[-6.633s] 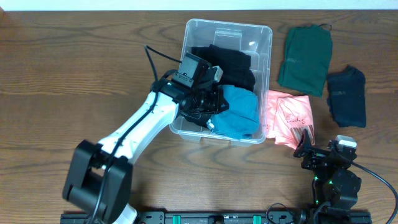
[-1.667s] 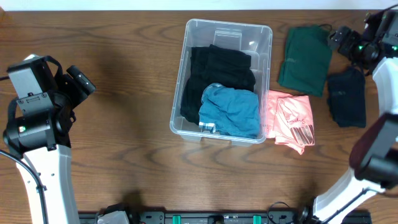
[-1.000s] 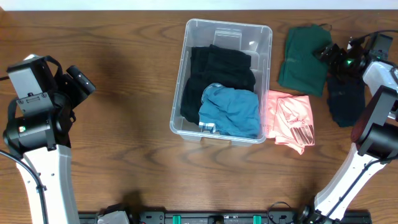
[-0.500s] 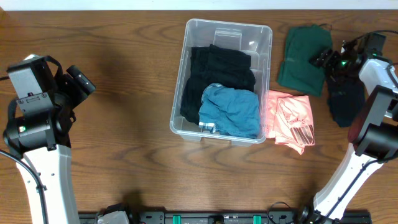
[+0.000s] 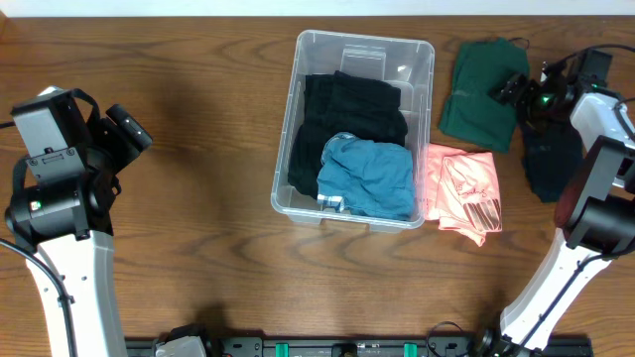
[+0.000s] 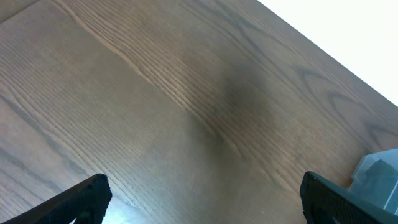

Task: Pack container
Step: 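Reach the right gripper to the dark green shirt and grasp it, then lift the dark green shirt with the right gripper and carry it into the bin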

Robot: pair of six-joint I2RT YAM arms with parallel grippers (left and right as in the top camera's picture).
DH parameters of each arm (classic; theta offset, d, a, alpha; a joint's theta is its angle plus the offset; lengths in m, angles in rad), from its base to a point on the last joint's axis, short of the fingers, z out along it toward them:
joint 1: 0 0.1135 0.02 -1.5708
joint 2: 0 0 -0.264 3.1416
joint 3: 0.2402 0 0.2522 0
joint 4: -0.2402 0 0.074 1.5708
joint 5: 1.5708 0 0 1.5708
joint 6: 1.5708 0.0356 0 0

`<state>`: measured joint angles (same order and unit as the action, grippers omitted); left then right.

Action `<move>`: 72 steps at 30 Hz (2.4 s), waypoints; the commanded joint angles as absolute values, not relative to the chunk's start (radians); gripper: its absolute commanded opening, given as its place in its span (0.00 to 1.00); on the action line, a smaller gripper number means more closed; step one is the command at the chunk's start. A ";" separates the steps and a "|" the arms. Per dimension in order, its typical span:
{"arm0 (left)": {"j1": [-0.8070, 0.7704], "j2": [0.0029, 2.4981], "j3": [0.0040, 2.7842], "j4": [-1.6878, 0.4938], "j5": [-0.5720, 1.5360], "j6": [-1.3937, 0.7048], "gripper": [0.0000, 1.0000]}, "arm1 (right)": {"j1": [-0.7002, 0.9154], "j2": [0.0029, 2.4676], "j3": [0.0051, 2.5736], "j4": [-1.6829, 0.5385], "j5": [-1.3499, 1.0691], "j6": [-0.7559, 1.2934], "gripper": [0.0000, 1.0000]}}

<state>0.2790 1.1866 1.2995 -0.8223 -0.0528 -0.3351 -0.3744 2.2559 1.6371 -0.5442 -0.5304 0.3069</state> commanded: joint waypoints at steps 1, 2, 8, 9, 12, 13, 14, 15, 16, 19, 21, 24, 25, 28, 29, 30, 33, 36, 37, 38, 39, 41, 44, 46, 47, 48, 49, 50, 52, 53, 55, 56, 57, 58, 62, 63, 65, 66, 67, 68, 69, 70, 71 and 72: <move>0.282 1.184 1.307 -0.823 -0.065 -0.322 0.98 | -0.440 2.301 1.607 -0.570 -0.522 0.244 0.89; 0.282 1.184 1.307 -0.823 -0.065 -0.322 0.98 | -0.451 2.305 1.607 -0.572 -0.541 0.232 0.89; 0.282 1.184 1.307 -0.823 -0.065 -0.322 0.98 | -0.485 2.353 1.607 -0.584 -0.603 0.221 0.89; 0.282 1.184 1.307 -0.823 -0.065 -0.322 0.98 | -0.485 2.359 1.607 -0.585 -0.621 0.218 0.89; 0.282 1.184 1.307 -0.823 -0.065 -0.322 0.98 | -0.469 2.378 1.606 -0.582 -0.644 0.208 0.90; 0.282 1.184 1.307 -0.823 -0.065 -0.322 0.98 | -0.463 2.381 1.606 -0.579 -0.644 0.208 0.90; 0.282 1.184 1.307 -0.823 -0.065 -0.322 0.98 | -0.455 2.386 1.606 -0.575 -0.645 0.208 0.91; 0.282 1.184 1.307 -0.823 -0.065 -0.322 0.98 | -0.447 2.391 1.606 -0.572 -0.645 0.208 0.91; 0.282 1.184 1.307 -0.823 -0.065 -0.322 0.98 | -0.437 2.397 1.606 -0.568 -0.645 0.208 0.91; 0.282 1.184 1.307 -0.823 -0.065 -0.322 0.98 | -0.412 2.420 1.606 -0.555 -0.649 0.224 0.91; 0.282 1.184 1.307 -0.823 -0.065 -0.322 0.98 | -0.398 2.437 1.606 -0.540 -0.665 0.232 0.90; 0.282 1.184 1.307 -0.823 -0.065 -0.322 0.98 | -0.384 2.448 1.606 -0.520 -0.690 0.233 0.86; 0.282 1.184 1.307 -0.823 -0.065 -0.322 0.98 | -0.380 2.448 1.606 -0.515 -0.688 0.244 0.86; 0.282 1.184 1.307 -0.823 -0.065 -0.322 0.98 | -0.379 2.448 1.606 -0.508 -0.688 0.276 0.73; 0.282 1.184 1.307 -0.823 -0.065 -0.322 0.98 | -0.381 2.448 1.606 -0.509 -0.688 0.289 0.66; 0.282 1.184 1.307 -0.823 -0.065 -0.322 0.98 | -0.381 2.448 1.606 -0.509 -0.688 0.297 0.58; 0.282 1.184 1.307 -0.823 -0.065 -0.322 0.98 | -0.382 2.448 1.606 -0.509 -0.685 0.303 0.37; 0.282 1.184 1.307 -0.823 -0.065 -0.322 0.98 | -0.382 2.448 1.606 -0.510 -0.684 0.303 0.34; 0.282 1.184 1.307 -0.823 -0.065 -0.322 0.98 | -0.382 2.448 1.606 -0.510 -0.678 0.311 0.31; 0.282 1.184 1.307 -0.823 -0.065 -0.322 0.98 | -0.382 2.448 1.606 -0.510 -0.677 0.317 0.27; 0.282 1.184 1.307 -0.823 -0.065 -0.322 0.98 | -0.382 2.448 1.606 -0.510 -0.678 0.319 0.20; 0.282 1.184 1.307 -0.823 -0.065 -0.322 0.98 | -0.382 2.447 1.607 -0.509 -0.680 0.332 0.12; 0.282 1.184 1.307 -0.823 -0.065 -0.322 0.98 | -0.388 2.432 1.608 -0.509 -0.733 0.336 0.01; 0.282 1.184 1.307 -0.823 -0.065 -0.322 0.98 | -0.395 2.411 1.608 -0.505 -0.776 0.336 0.01; 0.282 1.184 1.307 -0.823 -0.065 -0.322 0.98 | -0.400 2.397 1.608 -0.502 -0.797 0.336 0.01; 0.282 1.184 1.307 -0.823 -0.065 -0.322 0.98 | -0.404 2.383 1.608 -0.499 -0.819 0.336 0.01; 0.282 1.184 1.307 -0.823 -0.065 -0.322 0.98 | -0.409 2.363 1.608 -0.493 -0.848 0.336 0.01; 0.282 1.184 1.307 -0.823 -0.065 -0.322 0.98 | -0.413 2.341 1.608 -0.485 -0.877 0.336 0.01; 0.282 1.184 1.307 -0.823 -0.065 -0.322 0.98 | -0.415 2.300 1.608 -0.474 -0.915 0.336 0.01; 0.282 1.184 1.307 -0.823 -0.065 -0.322 0.98 | -0.415 2.273 1.608 -0.467 -0.927 0.336 0.01; 0.282 1.184 1.307 -0.823 -0.065 -0.322 0.98 | -0.415 2.217 1.608 -0.461 -0.937 0.336 0.01; 0.282 1.184 1.307 -0.823 -0.065 -0.322 0.98 | -0.415 2.188 1.608 -0.459 -0.944 0.336 0.01; 0.282 1.184 1.307 -0.823 -0.065 -0.322 0.98 | -0.415 2.154 1.608 -0.458 -0.948 0.336 0.01; 0.282 1.184 1.307 -0.823 -0.065 -0.322 0.98 | -0.415 2.124 1.608 -0.455 -0.955 0.336 0.01; 0.282 1.184 1.307 -0.823 -0.065 -0.322 0.98 | -0.412 1.985 1.608 -0.437 -0.960 0.336 0.01; 0.282 1.184 1.307 -0.823 -0.065 -0.322 0.98 | -0.412 1.954 1.608 -0.437 -0.960 0.336 0.01; 0.282 1.184 1.307 -0.823 -0.065 -0.322 0.98 | -0.408 1.893 1.608 -0.434 -0.963 0.336 0.01; 0.282 1.184 1.307 -0.823 -0.065 -0.322 0.98 | -0.404 1.863 1.608 -0.433 -0.973 0.336 0.01; 0.282 1.184 1.307 -0.823 -0.065 -0.322 0.98 | -0.398 1.839 1.608 -0.429 -0.979 0.337 0.01; 0.282 1.184 1.307 -0.823 -0.065 -0.322 0.98 | -0.393 1.817 1.608 -0.428 -0.989 0.337 0.01; 0.282 1.184 1.307 -0.823 -0.065 -0.322 0.98 | -0.384 1.793 1.608 -0.425 -1.002 0.337 0.01; 0.282 1.184 1.307 -0.823 -0.065 -0.322 0.98 | -0.373 1.771 1.608 -0.425 -1.003 0.338 0.01; 0.282 1.184 1.307 -0.823 -0.065 -0.322 0.98 | -0.363 1.754 1.608 -0.426 -1.003 0.345 0.01; 0.282 1.184 1.307 -0.823 -0.065 -0.322 0.98 | -0.350 1.736 1.608 -0.426 -1.005 0.347 0.01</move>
<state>0.2790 1.1866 1.2995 -0.8223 -0.0528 -0.3351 -0.3904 1.7844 1.6009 -0.4286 -0.9478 0.3336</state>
